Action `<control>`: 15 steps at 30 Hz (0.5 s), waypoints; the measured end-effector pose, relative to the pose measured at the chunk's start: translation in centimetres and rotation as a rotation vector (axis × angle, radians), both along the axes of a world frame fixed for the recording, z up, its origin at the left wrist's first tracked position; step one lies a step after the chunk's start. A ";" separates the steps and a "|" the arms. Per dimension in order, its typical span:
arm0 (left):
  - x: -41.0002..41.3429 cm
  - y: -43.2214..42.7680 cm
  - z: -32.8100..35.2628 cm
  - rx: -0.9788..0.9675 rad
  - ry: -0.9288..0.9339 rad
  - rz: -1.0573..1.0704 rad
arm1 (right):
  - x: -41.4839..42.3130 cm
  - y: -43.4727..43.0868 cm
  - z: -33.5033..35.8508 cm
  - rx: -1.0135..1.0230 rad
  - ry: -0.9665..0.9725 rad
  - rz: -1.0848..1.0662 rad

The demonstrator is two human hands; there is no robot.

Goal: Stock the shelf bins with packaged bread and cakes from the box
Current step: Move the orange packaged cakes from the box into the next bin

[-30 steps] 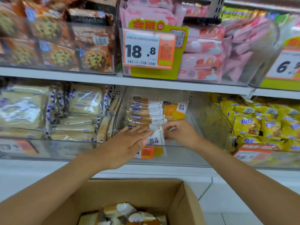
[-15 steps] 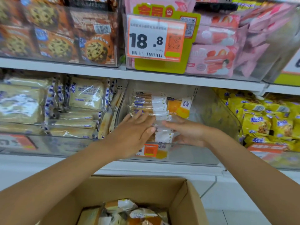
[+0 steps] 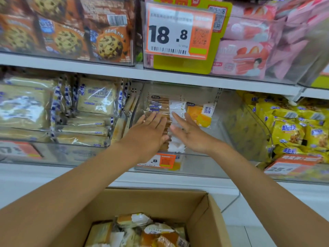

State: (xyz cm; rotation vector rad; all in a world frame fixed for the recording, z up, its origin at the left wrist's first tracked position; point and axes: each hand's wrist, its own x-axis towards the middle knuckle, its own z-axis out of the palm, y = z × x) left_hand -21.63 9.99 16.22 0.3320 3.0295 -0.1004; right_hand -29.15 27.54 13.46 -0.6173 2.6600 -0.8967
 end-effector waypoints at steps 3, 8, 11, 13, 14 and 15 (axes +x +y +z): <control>-0.4 0.5 -0.8 -0.025 -0.089 0.017 | -1.2 0.6 -1.6 0.044 0.039 0.076; -1.1 0.7 -0.4 -0.037 -0.207 0.049 | -1.4 0.8 -2.0 0.039 -0.001 0.095; -1.0 0.8 0.1 0.013 -0.212 0.052 | -0.9 1.0 -0.8 0.042 0.003 0.091; 0.0 0.6 0.8 0.100 -0.105 0.031 | 0.2 1.5 0.2 -0.014 0.109 0.027; 0.8 0.5 1.1 0.147 0.010 0.027 | 1.1 1.8 0.6 -0.064 0.185 -0.013; 1.5 0.4 1.5 0.201 0.149 0.030 | 2.1 2.1 1.0 -0.103 0.258 -0.049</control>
